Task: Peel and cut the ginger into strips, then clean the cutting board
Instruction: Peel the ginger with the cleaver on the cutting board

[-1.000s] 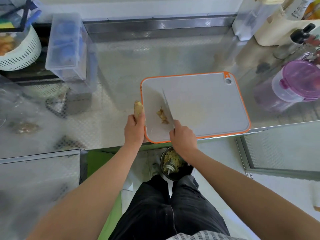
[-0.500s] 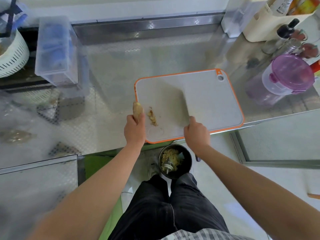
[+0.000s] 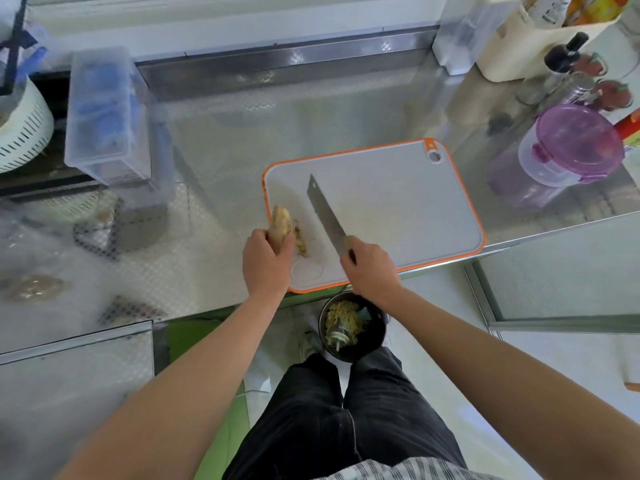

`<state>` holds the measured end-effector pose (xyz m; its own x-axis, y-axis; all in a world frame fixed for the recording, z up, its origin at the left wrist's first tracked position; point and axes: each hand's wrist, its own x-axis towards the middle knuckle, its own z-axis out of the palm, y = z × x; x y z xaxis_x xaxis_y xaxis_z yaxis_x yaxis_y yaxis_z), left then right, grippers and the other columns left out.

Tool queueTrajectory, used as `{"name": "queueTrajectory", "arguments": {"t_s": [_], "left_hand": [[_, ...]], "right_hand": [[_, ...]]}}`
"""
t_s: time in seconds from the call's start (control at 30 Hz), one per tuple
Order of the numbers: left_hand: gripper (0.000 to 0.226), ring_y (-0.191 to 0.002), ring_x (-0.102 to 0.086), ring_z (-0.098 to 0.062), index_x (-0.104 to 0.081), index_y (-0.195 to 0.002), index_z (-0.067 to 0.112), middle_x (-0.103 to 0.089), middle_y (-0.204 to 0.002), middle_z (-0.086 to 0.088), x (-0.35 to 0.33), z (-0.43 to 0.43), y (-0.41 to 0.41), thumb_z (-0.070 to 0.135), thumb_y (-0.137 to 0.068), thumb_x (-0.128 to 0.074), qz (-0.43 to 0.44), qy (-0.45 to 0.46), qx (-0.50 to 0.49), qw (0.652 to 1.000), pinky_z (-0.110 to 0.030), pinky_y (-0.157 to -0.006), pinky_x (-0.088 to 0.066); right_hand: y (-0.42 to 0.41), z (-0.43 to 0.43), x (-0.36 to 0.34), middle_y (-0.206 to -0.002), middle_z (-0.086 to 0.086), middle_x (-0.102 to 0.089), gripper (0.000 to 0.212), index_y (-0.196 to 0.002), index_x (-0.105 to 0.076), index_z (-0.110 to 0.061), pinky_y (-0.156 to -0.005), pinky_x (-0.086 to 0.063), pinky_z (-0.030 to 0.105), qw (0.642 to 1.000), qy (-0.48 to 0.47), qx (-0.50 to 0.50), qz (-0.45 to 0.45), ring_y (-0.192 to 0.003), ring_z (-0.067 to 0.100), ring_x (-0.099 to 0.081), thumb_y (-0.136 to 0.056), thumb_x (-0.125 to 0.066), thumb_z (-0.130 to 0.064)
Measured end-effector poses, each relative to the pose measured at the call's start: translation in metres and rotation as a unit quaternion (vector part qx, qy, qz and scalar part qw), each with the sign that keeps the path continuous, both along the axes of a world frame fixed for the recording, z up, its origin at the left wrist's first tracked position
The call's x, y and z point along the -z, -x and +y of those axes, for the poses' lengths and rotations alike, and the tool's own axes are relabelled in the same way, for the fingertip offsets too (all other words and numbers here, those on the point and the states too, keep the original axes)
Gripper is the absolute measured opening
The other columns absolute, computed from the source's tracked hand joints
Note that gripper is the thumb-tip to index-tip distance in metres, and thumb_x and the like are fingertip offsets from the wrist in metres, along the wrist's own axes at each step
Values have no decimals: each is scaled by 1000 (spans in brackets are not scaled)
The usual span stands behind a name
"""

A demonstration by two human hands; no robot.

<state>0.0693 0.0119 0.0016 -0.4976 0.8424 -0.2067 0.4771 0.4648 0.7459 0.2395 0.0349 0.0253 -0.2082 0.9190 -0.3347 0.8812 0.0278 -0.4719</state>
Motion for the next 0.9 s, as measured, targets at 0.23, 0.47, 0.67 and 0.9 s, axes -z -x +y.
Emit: {"name": "queueTrajectory", "arguments": {"t_s": [0.23,0.47,0.67,0.9], "left_hand": [[36,-98,-48,-23,-62,-112,14,-48,-103,-4,-2,31,-40,35,-83,-70,133,-14,218,967,-35,-77,-45],[43,-106,-41,-23,-59,-123,17,-46,-113,-4,3,72,-97,25,-82,-72,222,9,332,917,-34,-76,-47],[66,-115,-44,-28,-53,-132,15,-43,-125,-12,7,85,-116,-9,-72,-63,185,-13,307,933,-37,-86,-49],[50,-85,-53,-22,-45,-97,11,-55,-93,-1,1,83,-154,53,-80,-67,-29,147,10,989,-29,-71,-36]], "right_hand": [[-73,36,-20,-62,4,-47,16,-84,-48,-5,-47,-40,28,992,40,110,51,-54,30,-64,-91,-40,-16],[-123,52,-18,-61,5,-45,20,-82,-46,-3,-49,-40,30,991,80,91,54,-39,18,-60,-92,-39,-19],[-139,70,-13,-65,6,-51,22,-82,-46,-7,-49,-42,31,991,125,22,37,-39,17,-59,-93,-39,-24],[-142,71,-16,-60,8,-48,28,-78,-46,-7,-48,-41,30,985,157,-22,74,-42,22,-63,-95,-39,-29]]}}
